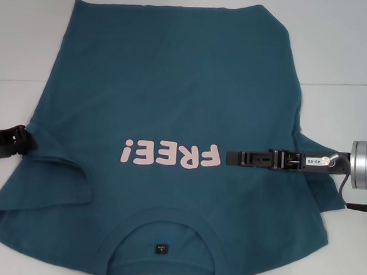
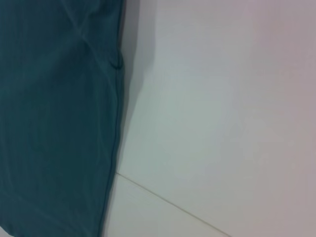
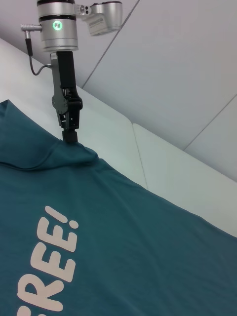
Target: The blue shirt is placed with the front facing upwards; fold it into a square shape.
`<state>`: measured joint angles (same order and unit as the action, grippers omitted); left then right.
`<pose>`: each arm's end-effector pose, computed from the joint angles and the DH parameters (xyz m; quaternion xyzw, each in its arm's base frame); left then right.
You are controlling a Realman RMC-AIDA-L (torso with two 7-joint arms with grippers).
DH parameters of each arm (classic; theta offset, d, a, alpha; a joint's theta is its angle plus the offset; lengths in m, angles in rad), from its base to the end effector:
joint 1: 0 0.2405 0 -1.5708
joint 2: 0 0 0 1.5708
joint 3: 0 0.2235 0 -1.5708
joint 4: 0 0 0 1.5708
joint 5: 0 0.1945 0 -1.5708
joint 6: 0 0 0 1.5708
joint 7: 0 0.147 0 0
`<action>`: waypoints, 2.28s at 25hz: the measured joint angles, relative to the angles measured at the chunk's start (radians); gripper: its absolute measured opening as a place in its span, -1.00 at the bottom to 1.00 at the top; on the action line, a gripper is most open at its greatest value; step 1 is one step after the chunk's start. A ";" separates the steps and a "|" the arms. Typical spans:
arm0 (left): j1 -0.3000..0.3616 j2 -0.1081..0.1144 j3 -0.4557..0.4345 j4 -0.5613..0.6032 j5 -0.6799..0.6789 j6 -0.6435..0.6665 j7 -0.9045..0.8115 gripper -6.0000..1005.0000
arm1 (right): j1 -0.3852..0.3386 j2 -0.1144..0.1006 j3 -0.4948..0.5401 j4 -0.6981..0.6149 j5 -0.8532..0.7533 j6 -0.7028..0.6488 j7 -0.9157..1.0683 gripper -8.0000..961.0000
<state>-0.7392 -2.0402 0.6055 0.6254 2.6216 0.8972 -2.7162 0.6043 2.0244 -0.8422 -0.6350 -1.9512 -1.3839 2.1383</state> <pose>-0.2868 0.3918 0.0426 -0.6392 -0.6797 -0.1095 0.3428 0.2179 0.3391 0.0133 -0.8223 0.5146 0.2274 0.0853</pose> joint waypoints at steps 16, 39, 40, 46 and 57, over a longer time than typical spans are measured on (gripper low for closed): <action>-0.008 -0.001 0.000 0.073 -0.072 0.095 0.000 -0.99 | 0.000 0.000 0.000 0.000 0.000 0.000 0.000 0.29; -0.023 0.040 -0.053 -0.036 -0.415 0.107 0.126 -0.41 | -0.010 0.009 0.000 0.001 0.000 0.004 -0.015 0.29; -0.012 0.041 -0.052 -0.024 -0.415 0.122 0.127 -0.34 | -0.010 0.009 0.000 0.002 0.000 0.002 -0.020 0.29; 0.101 0.036 -0.050 0.127 -0.424 0.390 0.339 -0.06 | -0.011 0.008 0.020 0.002 0.002 -0.001 -0.067 0.29; 0.320 -0.118 -0.044 0.494 -0.457 0.835 0.762 0.11 | -0.007 -0.002 0.064 0.000 0.015 -0.038 -0.052 0.30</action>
<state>-0.4188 -2.1585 0.5612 1.1196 2.1642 1.7327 -1.9543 0.5974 2.0219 -0.7777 -0.6352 -1.9358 -1.4219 2.0865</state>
